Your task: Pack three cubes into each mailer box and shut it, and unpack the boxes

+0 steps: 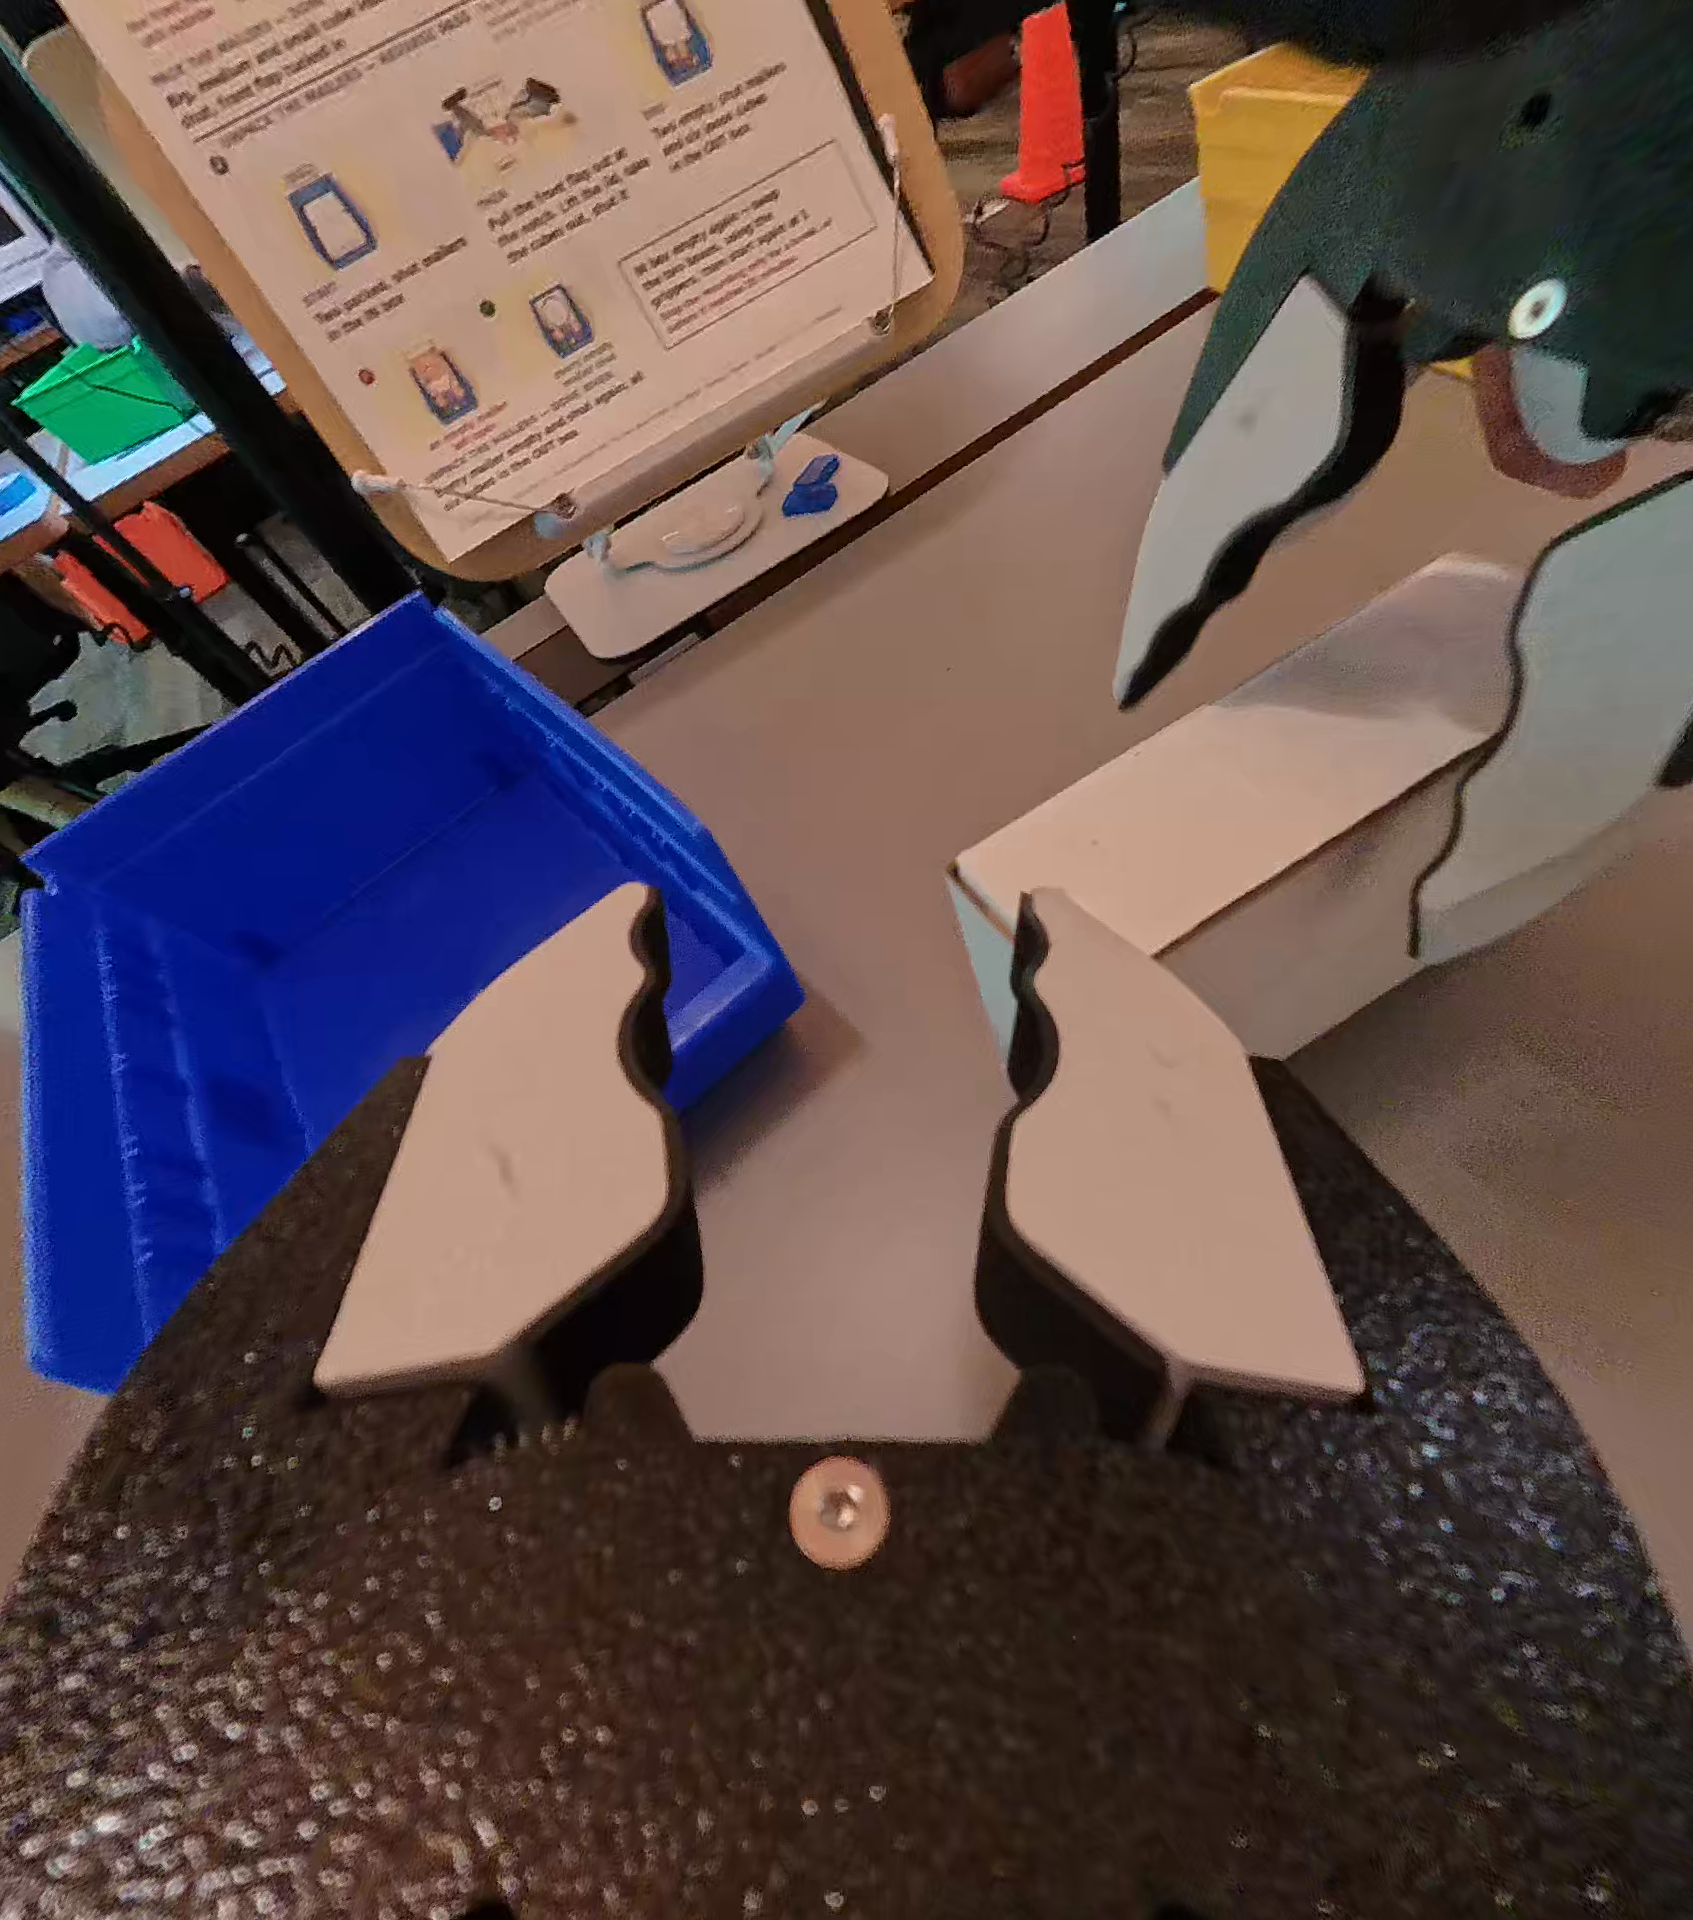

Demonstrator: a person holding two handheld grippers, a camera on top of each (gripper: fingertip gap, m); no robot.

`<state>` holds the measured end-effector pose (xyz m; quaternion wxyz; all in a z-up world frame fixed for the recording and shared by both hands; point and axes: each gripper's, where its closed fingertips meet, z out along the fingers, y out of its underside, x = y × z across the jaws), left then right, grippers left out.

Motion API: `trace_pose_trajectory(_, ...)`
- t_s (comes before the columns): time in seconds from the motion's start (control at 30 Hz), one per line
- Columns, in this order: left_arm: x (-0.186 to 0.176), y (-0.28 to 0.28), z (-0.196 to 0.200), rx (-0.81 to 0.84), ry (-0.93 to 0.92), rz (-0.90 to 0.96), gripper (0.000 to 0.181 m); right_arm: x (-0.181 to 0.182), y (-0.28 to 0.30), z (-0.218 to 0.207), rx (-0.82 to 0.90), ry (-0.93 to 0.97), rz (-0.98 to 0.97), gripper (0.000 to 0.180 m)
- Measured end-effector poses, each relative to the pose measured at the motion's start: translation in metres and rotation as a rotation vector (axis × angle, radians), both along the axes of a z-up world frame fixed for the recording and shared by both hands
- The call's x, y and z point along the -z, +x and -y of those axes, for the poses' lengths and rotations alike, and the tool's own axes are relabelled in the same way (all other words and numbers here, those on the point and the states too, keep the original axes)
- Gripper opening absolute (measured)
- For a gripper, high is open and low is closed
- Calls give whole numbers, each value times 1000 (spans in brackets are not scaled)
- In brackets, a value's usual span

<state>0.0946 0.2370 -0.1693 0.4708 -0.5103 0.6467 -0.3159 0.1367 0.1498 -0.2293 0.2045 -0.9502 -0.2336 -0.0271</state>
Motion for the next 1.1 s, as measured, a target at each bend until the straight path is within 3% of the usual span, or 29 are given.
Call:
trace_pose_trajectory(0.03, 2, -1, -3, -9, 4, -12, 63, 6, -1, -4, -24, -34, -1, 86)
trace_pose_trajectory(0.1, 8, -4, -10, -32, 2, -40, 63, 21, 2, -4, -46, -131, 8, 69)
trace_pose_trajectory(0.33, 27, -6, -21, -62, -1, -118, 61, 9, 17, 18, 15, -76, 146, 69)
trace_pose_trajectory(0.47, 31, -5, -21, -60, -5, -125, 58, -40, 69, 70, 100, 39, 332, 67)
trace_pose_trajectory(0.57, 36, -4, -20, -64, -5, -148, 58, -84, 135, 122, 255, 133, 528, 67)
trace_pose_trajectory(0.73, 44, 0, -15, -57, 21, -180, 57, -121, 237, 233, 364, 44, 898, 67)
trace_pose_trajectory(0.9, 48, 6, -8, -41, 28, -194, 56, -90, 309, 291, 440, 36, 968, 66)
trace_pose_trajectory(1.1, 60, 14, 5, -4, 1, -221, 55, -32, 356, 302, 498, 6, 963, 66)
